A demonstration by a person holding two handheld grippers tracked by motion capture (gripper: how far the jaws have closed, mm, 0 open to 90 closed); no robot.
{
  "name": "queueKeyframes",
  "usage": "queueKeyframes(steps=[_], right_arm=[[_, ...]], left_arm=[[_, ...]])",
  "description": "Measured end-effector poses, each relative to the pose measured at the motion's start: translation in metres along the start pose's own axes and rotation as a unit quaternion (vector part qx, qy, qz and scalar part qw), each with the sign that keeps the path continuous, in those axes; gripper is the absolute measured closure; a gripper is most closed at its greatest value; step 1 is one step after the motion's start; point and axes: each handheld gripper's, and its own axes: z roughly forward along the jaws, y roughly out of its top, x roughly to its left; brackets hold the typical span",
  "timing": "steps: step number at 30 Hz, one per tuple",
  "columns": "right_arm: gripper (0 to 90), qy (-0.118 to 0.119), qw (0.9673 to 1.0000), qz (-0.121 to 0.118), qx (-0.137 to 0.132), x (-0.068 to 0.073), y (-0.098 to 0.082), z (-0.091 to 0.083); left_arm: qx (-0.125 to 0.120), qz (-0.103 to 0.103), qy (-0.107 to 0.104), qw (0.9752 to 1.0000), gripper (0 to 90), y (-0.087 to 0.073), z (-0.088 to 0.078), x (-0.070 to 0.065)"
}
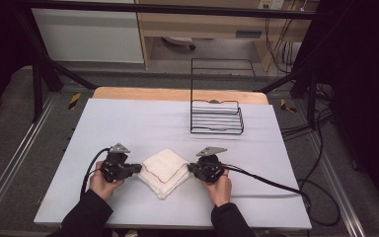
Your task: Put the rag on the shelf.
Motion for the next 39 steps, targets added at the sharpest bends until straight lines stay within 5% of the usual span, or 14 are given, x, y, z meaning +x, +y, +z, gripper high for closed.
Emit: queueKeyframes(steps=[1, 6, 13, 19, 28, 32, 39], right_arm=[[84.6, -0.004, 0.9997, -0.024, 0.001, 0.000, 0.003, 0.005], [81.4, -0.003, 0.9994, -0.034, 0.000, 0.000, 0.004, 0.008], [49.5, 0.007, 0.9987, -0.037, -0.036, -0.001, 0.011, -0.013], [25.1, 0.003, 0.9985, -0.016, -0.052, -0.011, 0.006, -0.030], [8.1, 0.001, 0.9988, 0.001, -0.049, -0.025, -0.010, -0.041], [5.5, -0.001, 0.9990, 0.001, -0.045, -0.028, -0.016, -0.045], [6.5, 0.002, 0.9987, 0.008, -0.050, -0.029, -0.021, -0.047]], left_arm=[[-0.001, 0.001, 0.002, 1.0000, 85.0, -0.004, -0.002, -0.005], [-0.013, 0.023, 0.015, 0.9995, 82.3, -0.011, -0.008, -0.013], [-0.050, 0.032, 0.027, 0.9979, 43.3, 0.020, -0.007, 0.000], [-0.043, 0.034, 0.020, 0.9983, 30.8, 0.041, 0.014, 0.003], [-0.016, 0.038, 0.024, 0.9989, 28.0, 0.065, 0.054, 0.004], [-0.020, 0.028, 0.017, 0.9993, 38.4, 0.070, 0.064, 0.006], [0.010, 0.025, 0.005, 0.9996, 61.3, 0.072, 0.076, 0.006]])
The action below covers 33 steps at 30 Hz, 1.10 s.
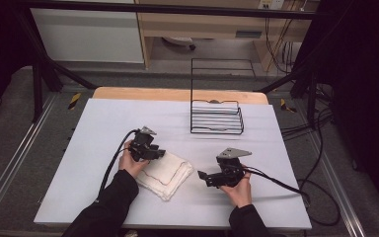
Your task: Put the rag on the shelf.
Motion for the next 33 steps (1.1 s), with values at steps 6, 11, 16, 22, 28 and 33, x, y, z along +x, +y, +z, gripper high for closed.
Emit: queueKeyframes(steps=[6, 11, 16, 22, 28, 33], right_arm=[[8.4, 0.005, 0.9998, 0.016, -0.009, 0.002, 0.001, 0.001], [8.2, 0.002, 0.9998, 0.019, -0.003, 0.002, 0.003, 0.005], [9.6, 0.000, 0.9998, 0.021, 0.000, 0.009, 0.010, 0.015], [23.3, -0.006, 0.9997, 0.025, 0.000, 0.017, 0.017, 0.037], [37.6, -0.019, 0.9988, 0.043, 0.014, 0.024, 0.021, 0.058], [44.6, -0.027, 0.9981, 0.050, 0.027, 0.026, 0.017, 0.063]], left_arm=[[0.003, -0.008, -0.025, 0.9997, 72.4, -0.002, 0.002, 0.002], [0.007, -0.008, -0.025, 0.9996, 77.8, -0.003, 0.002, -0.001], [0.006, -0.004, -0.019, 0.9998, 80.5, -0.004, 0.001, -0.003], [-0.004, 0.004, -0.013, 0.9999, 80.7, -0.007, 0.002, -0.005], [-0.006, 0.009, -0.013, 0.9999, 80.6, -0.008, 0.002, -0.005], [-0.010, 0.015, -0.011, 0.9998, 80.4, -0.009, 0.002, -0.006]])
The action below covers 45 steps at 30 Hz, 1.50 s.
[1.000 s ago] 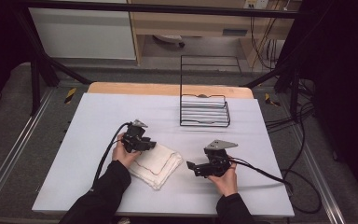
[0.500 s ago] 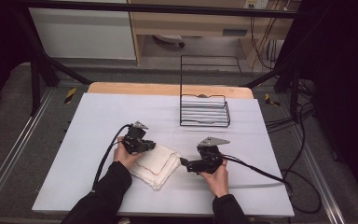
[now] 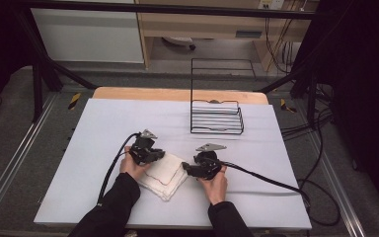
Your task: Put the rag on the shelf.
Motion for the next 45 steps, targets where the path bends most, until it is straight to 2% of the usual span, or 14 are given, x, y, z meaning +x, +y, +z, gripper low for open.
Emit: queueKeyframes(steps=[4, 8, 12, 17, 19, 22, 25, 29, 30, 32, 35, 42, 43, 45], right_arm=[[48.7, -0.006, 0.9999, -0.009, -0.004, 0.002, -0.003, 0.000], [62.5, 0.002, 0.9999, 0.011, 0.012, 0.009, -0.005, -0.005], [66.5, 0.005, 0.9997, 0.018, 0.014, 0.012, -0.007, -0.006], [77.5, 0.012, 0.9986, 0.049, 0.017, 0.015, -0.008, -0.006], [81.4, 0.013, 0.9986, 0.050, 0.015, 0.015, -0.008, -0.007], [82.3, 0.013, 0.9985, 0.052, 0.013, 0.015, -0.008, -0.008], [82.7, 0.016, 0.9989, 0.044, 0.000, 0.016, -0.006, -0.011], [82.8, 0.034, 0.9986, 0.035, -0.021, 0.016, -0.001, -0.021], [82.8, 0.043, 0.9982, 0.022, -0.035, 0.017, 0.002, -0.026], [82.8, 0.046, 0.9980, 0.009, -0.041, 0.019, 0.005, -0.030], [82.9, 0.055, 0.9972, -0.004, -0.050, 0.022, 0.008, -0.035], [83.0, 0.063, 0.9947, -0.034, -0.074, 0.027, 0.015, -0.043], [82.9, 0.063, 0.9934, -0.045, -0.085, 0.029, 0.017, -0.046], [83.0, 0.066, 0.9925, -0.046, -0.092, 0.029, 0.020, -0.048]], left_arm=[[-0.005, -0.003, -0.002, 1.0000, 80.4, -0.001, 0.000, 0.000], [-0.006, -0.009, -0.004, 0.9999, 80.3, -0.001, 0.000, 0.001], [-0.004, -0.015, -0.004, 0.9999, 80.6, 0.000, -0.001, 0.002], [-0.007, -0.020, -0.002, 0.9998, 81.5, 0.000, -0.002, 0.001], [-0.009, -0.021, -0.001, 0.9997, 81.8, 0.000, -0.003, 0.000], [-0.018, -0.026, -0.003, 0.9995, 81.9, -0.001, -0.007, 0.000], [-0.036, -0.035, -0.013, 0.9987, 82.1, -0.003, -0.015, 0.001], [-0.057, -0.035, -0.020, 0.9975, 82.2, -0.003, -0.029, 0.000], [-0.070, -0.032, -0.022, 0.9968, 82.2, -0.003, -0.037, -0.001], [-0.077, -0.033, -0.023, 0.9962, 82.3, -0.004, -0.040, -0.001], [-0.097, -0.032, -0.023, 0.9945, 82.3, -0.006, -0.054, -0.002], [-0.122, -0.027, -0.014, 0.9921, 82.4, -0.007, -0.069, -0.006], [-0.126, -0.027, -0.014, 0.9915, 82.5, -0.007, -0.072, -0.007], [-0.135, -0.026, -0.013, 0.9904, 82.5, -0.007, -0.076, -0.009]])
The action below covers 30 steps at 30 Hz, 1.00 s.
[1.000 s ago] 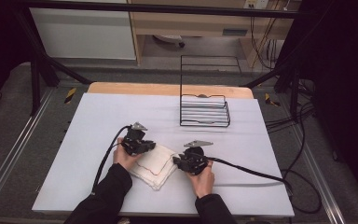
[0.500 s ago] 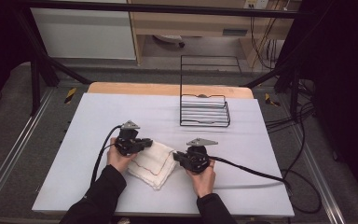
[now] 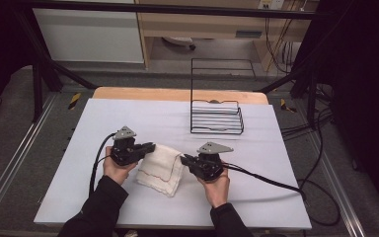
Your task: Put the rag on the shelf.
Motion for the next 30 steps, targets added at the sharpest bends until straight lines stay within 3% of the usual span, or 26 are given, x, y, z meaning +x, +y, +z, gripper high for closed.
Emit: queueKeyframes(steps=[11, 13, 20, 30], right_arm=[[83.3, -0.003, 0.9997, -0.015, -0.020, -0.002, 0.011, -0.013], [83.3, -0.006, 0.9992, -0.030, -0.025, 0.000, 0.016, -0.017], [83.3, -0.006, 0.9978, -0.046, -0.047, 0.003, 0.027, -0.025], [83.3, -0.009, 0.9959, -0.063, -0.064, 0.006, 0.037, -0.032]], left_arm=[[-0.041, 0.010, 0.004, 0.9991, 82.6, 0.007, -0.014, -0.015], [-0.046, 0.010, 0.004, 0.9989, 82.6, 0.008, -0.017, -0.016], [-0.077, 0.012, 0.009, 0.9970, 82.7, 0.014, -0.028, -0.022], [-0.102, 0.018, 0.015, 0.9945, 82.6, 0.020, -0.036, -0.028]])
